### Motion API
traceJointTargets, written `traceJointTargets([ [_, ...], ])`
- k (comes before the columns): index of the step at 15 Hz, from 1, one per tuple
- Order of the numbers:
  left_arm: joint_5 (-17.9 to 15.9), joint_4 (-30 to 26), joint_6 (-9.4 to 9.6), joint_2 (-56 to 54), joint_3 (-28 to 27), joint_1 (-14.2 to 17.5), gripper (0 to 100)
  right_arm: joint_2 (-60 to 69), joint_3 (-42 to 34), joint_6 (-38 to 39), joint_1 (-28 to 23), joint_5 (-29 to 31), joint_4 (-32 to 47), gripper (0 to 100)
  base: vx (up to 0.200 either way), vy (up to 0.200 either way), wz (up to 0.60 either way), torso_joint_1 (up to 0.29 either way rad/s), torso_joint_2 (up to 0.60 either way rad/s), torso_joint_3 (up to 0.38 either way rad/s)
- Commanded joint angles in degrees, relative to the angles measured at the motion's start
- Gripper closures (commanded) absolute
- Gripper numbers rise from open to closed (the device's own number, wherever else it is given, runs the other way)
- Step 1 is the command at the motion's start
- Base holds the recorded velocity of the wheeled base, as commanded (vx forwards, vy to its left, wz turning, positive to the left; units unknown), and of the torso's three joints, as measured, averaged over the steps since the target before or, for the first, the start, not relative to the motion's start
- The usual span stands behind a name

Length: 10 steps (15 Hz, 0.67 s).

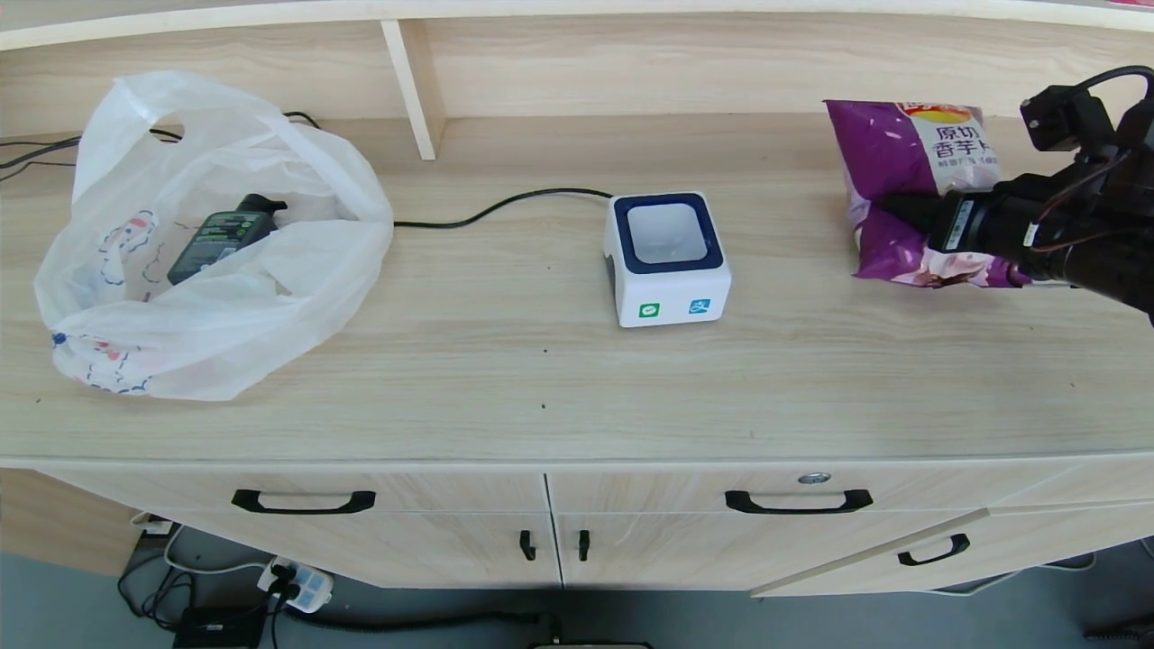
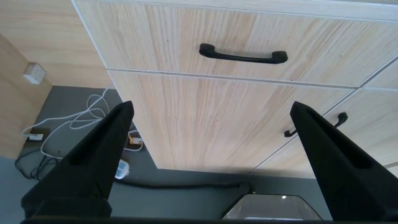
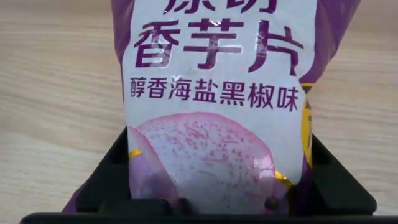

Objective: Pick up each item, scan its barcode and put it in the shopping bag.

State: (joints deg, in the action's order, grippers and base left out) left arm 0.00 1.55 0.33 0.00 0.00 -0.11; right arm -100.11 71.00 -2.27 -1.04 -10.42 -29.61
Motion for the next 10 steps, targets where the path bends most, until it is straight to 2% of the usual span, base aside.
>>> traceJointTargets([
  [1, 0.0, 0.03, 0.02, 0.09, 0.0, 0.02, 0, 1.67, 0.37, 0.07, 0.07, -0.04, -0.18, 100, 0.0, 0.0, 0.0, 0.0, 0.0, 0.0],
  [4, 0.0, 0.03, 0.02, 0.09, 0.0, 0.02, 0, 4.75, 1.86, 2.79, 0.07, -0.21, -0.01, 100, 0.0, 0.0, 0.0, 0.0, 0.0, 0.0],
  [7, 0.0, -0.05, 0.11, 0.09, 0.0, 0.02, 0, 6.77, -0.25, 8.24, 0.51, -1.71, -0.8, 100, 0.0, 0.0, 0.0, 0.0, 0.0, 0.0],
  [8, 0.0, -0.05, 0.11, 0.09, 0.0, 0.02, 0, 9.49, -3.5, 10.79, 1.3, -5.13, -3.44, 100, 0.0, 0.0, 0.0, 0.0, 0.0, 0.0],
  [10, 0.0, -0.05, 0.11, 0.09, 0.0, 0.02, 0, 13.71, -10.53, 14.22, 3.76, -5.84, -8.36, 100, 0.0, 0.0, 0.0, 0.0, 0.0, 0.0],
])
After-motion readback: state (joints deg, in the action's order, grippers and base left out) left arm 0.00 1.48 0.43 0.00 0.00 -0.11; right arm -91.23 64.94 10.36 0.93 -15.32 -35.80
